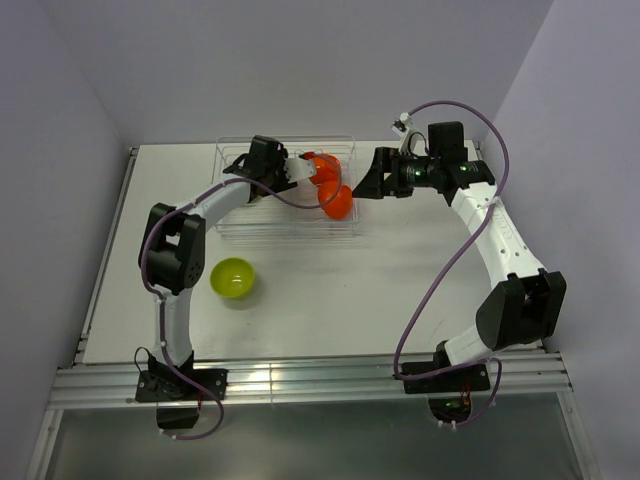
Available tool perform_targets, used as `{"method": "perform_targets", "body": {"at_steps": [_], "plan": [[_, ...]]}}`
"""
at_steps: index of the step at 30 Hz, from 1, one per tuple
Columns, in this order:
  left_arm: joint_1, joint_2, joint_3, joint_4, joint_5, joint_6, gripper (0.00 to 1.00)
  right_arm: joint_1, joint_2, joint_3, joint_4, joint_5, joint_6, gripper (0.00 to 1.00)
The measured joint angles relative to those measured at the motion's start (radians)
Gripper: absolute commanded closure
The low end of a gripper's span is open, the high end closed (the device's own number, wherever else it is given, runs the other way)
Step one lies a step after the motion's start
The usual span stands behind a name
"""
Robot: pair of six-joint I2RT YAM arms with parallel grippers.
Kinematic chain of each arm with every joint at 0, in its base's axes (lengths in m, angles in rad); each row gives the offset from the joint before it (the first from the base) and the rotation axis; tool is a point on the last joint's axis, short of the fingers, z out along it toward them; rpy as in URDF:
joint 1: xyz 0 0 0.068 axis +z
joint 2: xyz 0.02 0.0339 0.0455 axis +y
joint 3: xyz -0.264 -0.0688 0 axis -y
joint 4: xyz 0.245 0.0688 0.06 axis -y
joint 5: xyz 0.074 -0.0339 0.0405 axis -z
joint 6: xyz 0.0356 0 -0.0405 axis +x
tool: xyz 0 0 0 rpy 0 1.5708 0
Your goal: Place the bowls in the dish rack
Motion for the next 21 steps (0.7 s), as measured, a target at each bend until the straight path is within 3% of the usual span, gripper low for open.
{"method": "perform_targets", "body": {"at_steps": [13,21], "plan": [[0.0,0.023,0.0,0.02,0.0,0.01,0.78,-0.001,0.0,0.0,-0.006,0.0,-0.003,0.0],[0.0,0.03,0.0,0.021,0.001,0.011,0.65,-0.001,0.0,0.0,-0.008,0.0,-0.003,0.0]]}}
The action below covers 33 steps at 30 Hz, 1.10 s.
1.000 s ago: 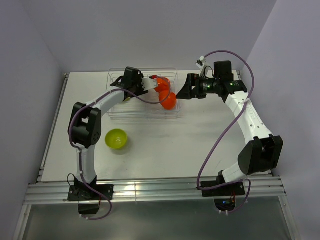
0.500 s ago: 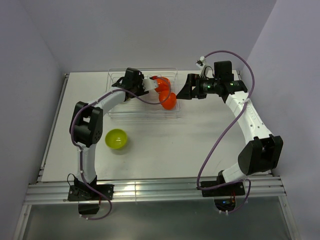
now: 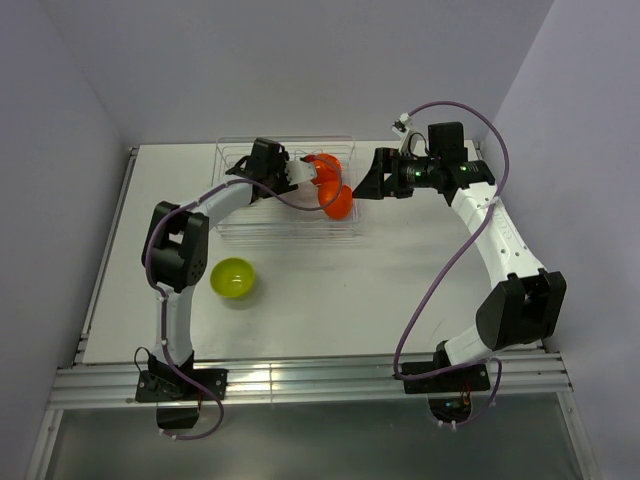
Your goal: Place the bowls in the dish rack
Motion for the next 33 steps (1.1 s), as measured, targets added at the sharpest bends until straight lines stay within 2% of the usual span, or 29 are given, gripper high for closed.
{"method": "perform_targets", "body": {"at_steps": [2,10,15,16,20,21,33], "plan": [[0.0,0.0,0.0,0.0,0.0,0.0,0.59,0.0,0.0,0.0,-0.002,0.0,0.0,0.0],[0.0,0.023,0.023,-0.001,0.0,0.0,0.52,0.0,0.0,0.0,-0.005,0.0,-0.003,0.0],[0.0,0.034,0.042,-0.002,0.001,-0.003,0.51,0.0,0.0,0.0,-0.007,0.0,-0.006,0.0],[0.0,0.034,0.043,-0.003,0.001,-0.003,0.48,0.0,0.0,0.0,-0.007,0.0,-0.006,0.0],[0.0,0.034,0.043,-0.004,0.001,-0.003,0.45,0.0,0.0,0.0,-0.01,0.0,-0.007,0.0],[0.0,0.034,0.043,-0.005,0.001,-0.004,0.38,0.0,0.0,0.0,-0.01,0.0,-0.007,0.0],[0.0,0.034,0.043,-0.027,0.029,-0.011,0.32,0.0,0.0,0.0,-0.013,0.0,-0.01,0.0]]}}
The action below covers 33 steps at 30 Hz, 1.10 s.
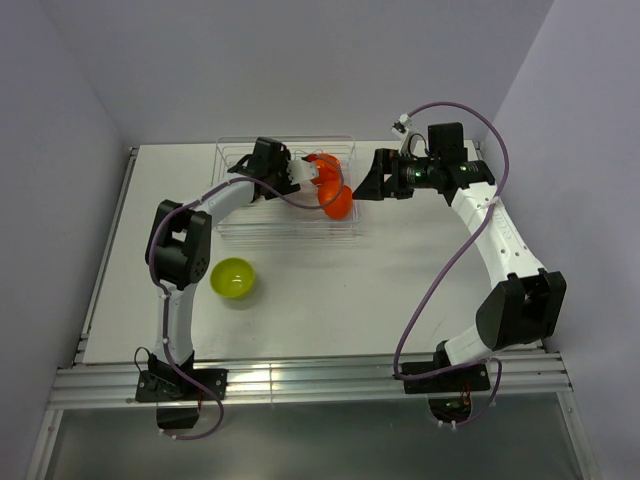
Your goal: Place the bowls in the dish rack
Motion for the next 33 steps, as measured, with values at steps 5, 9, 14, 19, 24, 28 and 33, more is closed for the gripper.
{"method": "perform_targets", "body": {"at_steps": [5,9,14,19,24,28,33], "plan": [[0.0,0.0,0.0,-0.005,0.01,0.0,0.31,0.0,0.0,0.0,-0.001,0.0,0.0,0.0],[0.0,0.0,0.001,-0.01,0.025,-0.004,0.29,0.0,0.0,0.0,-0.004,0.0,0.0,0.0],[0.0,0.0,0.007,-0.021,0.037,-0.013,0.27,0.0,0.0,0.0,-0.008,0.0,-0.001,0.0],[0.0,0.0,0.033,-0.047,0.051,-0.035,0.26,0.0,0.0,0.0,-0.016,0.0,-0.007,0.0],[0.001,-0.031,0.071,-0.089,0.064,-0.064,0.16,0.0,0.0,0.0,-0.022,0.005,-0.018,0.0],[0.009,-0.097,0.083,-0.121,0.089,-0.112,0.15,0.0,-0.01,0.0,-0.039,0.013,-0.038,0.0],[0.04,-0.226,0.09,-0.191,0.172,-0.222,0.11,0.0,-0.06,0.0,-0.085,0.031,-0.087,0.0]]}}
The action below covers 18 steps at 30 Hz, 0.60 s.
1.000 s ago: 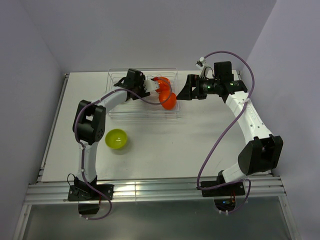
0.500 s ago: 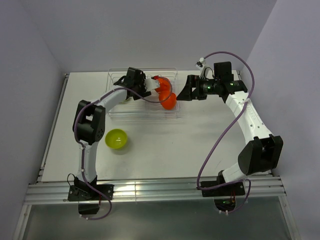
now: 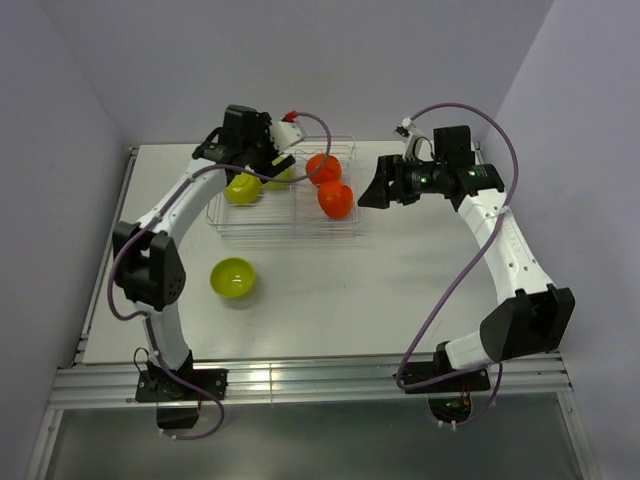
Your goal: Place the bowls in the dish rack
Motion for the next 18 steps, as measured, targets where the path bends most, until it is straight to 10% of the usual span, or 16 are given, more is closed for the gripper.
{"method": "perform_targets", "body": {"at_steps": [18], "plan": [[0.305,-0.779,-0.57,-0.196,0.333,-0.204,0.05,-0.002,-0.118,-0.002,-0.159,0.06,-0.208,0.0]]}}
